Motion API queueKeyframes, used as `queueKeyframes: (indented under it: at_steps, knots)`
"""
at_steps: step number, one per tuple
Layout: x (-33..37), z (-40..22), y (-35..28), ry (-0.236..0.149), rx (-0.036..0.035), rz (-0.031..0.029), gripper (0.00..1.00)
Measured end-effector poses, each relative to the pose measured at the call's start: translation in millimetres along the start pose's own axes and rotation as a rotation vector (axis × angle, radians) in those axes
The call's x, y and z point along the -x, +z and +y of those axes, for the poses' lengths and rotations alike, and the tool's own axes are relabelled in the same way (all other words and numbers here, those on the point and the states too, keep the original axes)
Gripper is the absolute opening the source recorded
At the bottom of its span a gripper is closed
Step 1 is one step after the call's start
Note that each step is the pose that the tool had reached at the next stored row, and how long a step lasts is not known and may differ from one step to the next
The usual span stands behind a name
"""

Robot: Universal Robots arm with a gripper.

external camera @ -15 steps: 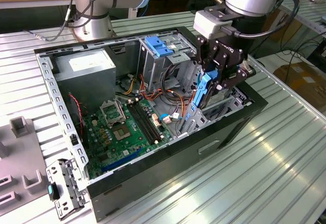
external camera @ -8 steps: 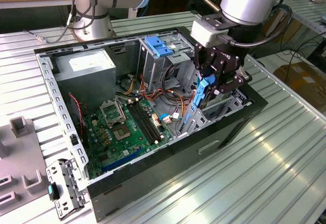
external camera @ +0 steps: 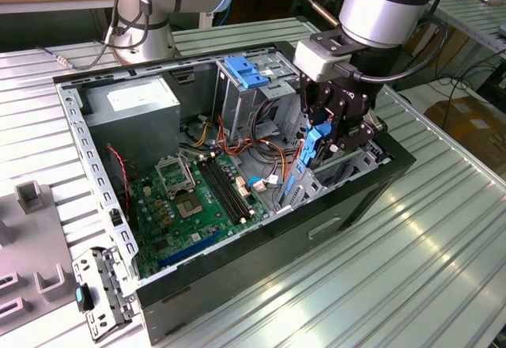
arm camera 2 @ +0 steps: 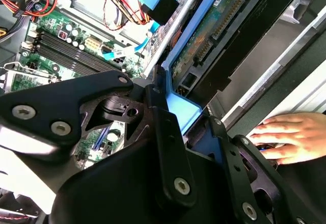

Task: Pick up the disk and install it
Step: 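Insert the disk into the insertion slot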

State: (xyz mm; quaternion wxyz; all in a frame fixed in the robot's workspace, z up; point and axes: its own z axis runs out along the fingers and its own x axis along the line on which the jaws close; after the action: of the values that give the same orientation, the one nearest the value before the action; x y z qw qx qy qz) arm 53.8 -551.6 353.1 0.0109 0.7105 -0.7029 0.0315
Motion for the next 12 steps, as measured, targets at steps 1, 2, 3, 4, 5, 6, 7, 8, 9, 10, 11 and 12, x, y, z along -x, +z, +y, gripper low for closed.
queueKeyframes:
  at_steps: [1,2,3,4,5,6,7,8,9,10,11,12]
  knots:
    - [0.0,0.0,0.1,0.0,0.0,0.0,0.37]
    - [0.0,0.0,0.2,0.0,0.0,-0.0002,0.37]
    - [0.0,0.0,0.2,0.0,0.0,-0.0002,0.37]
    - [0.0,0.0,0.2,0.0,0.0,-0.0001,0.37]
    - [0.0,-0.1,0.4,0.0,-0.0002,-0.0006,0.37]
    - [0.0,-0.1,0.4,0.0,-0.0002,-0.0006,0.38]
    - [0.0,0.0,0.3,0.0,0.0,-0.0003,0.44]
    - [0.0,0.0,0.3,0.0,0.0,-0.0002,0.44]
    - [0.0,0.0,0.4,0.0,-0.0001,-0.0002,0.44]
    - [0.0,0.0,0.3,0.0,0.0,-0.0002,0.44]
    - [0.0,0.0,0.3,0.0,0.0,-0.0001,0.44]
    - [0.0,0.0,0.4,0.0,0.0,-0.0001,0.43]
